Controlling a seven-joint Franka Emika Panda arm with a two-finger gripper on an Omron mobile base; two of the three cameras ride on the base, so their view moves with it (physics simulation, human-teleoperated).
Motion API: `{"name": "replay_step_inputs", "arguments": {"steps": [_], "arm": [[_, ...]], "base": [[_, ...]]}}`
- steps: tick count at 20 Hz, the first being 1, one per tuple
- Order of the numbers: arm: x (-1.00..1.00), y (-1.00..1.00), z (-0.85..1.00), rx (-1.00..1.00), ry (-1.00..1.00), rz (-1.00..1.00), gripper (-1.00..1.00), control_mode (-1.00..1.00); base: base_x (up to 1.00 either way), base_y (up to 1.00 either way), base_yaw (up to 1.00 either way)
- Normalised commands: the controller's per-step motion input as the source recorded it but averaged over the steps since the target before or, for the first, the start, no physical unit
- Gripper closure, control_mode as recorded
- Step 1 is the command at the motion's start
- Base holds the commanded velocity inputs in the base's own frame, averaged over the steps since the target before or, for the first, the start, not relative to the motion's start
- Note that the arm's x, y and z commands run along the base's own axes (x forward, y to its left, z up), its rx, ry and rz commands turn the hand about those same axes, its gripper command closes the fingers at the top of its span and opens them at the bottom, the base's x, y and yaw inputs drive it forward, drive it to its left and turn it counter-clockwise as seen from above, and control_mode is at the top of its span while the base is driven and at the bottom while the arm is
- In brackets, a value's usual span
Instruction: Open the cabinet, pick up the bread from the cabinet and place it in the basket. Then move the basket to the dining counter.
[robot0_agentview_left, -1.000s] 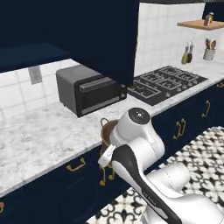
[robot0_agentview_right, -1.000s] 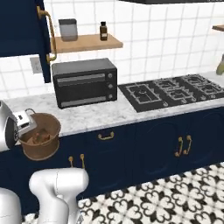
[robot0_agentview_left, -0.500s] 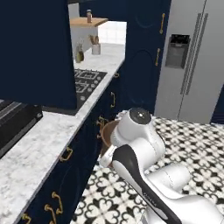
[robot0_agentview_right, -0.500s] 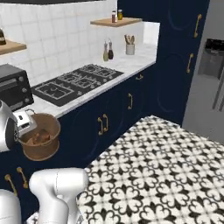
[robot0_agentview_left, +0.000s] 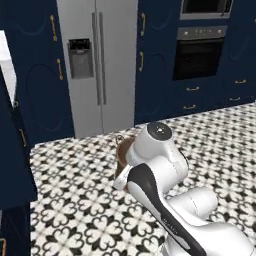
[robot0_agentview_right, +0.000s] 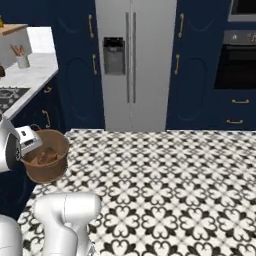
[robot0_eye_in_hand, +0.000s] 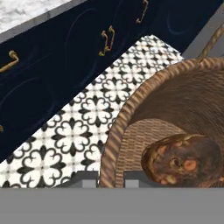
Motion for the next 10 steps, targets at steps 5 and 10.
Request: {"name": "replay_step_inputs", "arguments": {"steps": [5, 10], "arm": [[0.00, 0.00, 0.00, 0.00, 0.00, 0.00, 1.00, 1.00], [0.00, 0.00, 0.00, 0.00, 0.00, 0.00, 1.00, 1.00]], "base": [[0.00, 0.00, -0.92], [0.00, 0.00, -0.91]]}}
